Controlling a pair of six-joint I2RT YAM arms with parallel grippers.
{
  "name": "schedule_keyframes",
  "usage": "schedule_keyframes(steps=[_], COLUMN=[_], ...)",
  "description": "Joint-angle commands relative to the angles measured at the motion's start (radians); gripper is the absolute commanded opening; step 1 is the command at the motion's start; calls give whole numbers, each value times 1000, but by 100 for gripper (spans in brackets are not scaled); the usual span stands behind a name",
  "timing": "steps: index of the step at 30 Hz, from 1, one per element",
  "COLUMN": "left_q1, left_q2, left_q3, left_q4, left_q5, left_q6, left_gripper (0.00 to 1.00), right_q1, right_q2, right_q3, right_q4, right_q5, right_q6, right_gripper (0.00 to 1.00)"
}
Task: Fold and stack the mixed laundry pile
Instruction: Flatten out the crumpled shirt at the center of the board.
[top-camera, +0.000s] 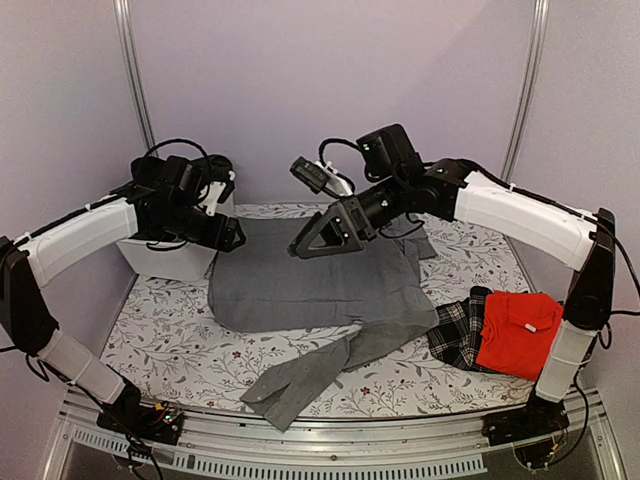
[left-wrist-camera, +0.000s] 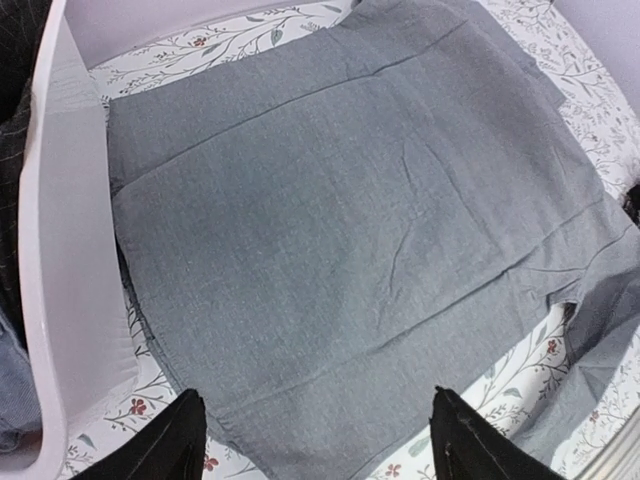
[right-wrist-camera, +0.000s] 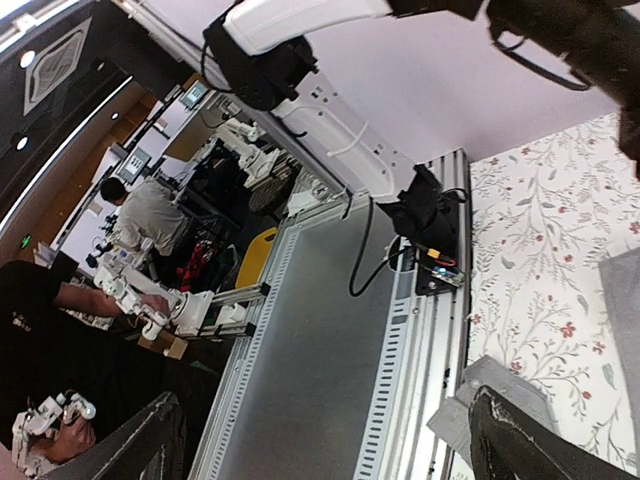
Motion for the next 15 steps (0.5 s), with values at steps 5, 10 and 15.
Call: schedule_keyframes(steps=[5, 10, 15], left_q1=[-11, -35, -43], left_q2=[-17, 19, 59], left_q3=[-53, -78, -81], left_q4=[50, 62, 63], left_q5=[89, 88, 76], left_q6=[-9, -4, 1], left_gripper=[77, 75, 74], right_q1=[-426, -629, -686], right_q2=[-181, -169, -55], right_q3=[-321, -495, -524], right_q4=[17, -7, -40], right_q5=[396, 563, 602], right_q6=[93, 101, 71], right_gripper=[78, 52, 41])
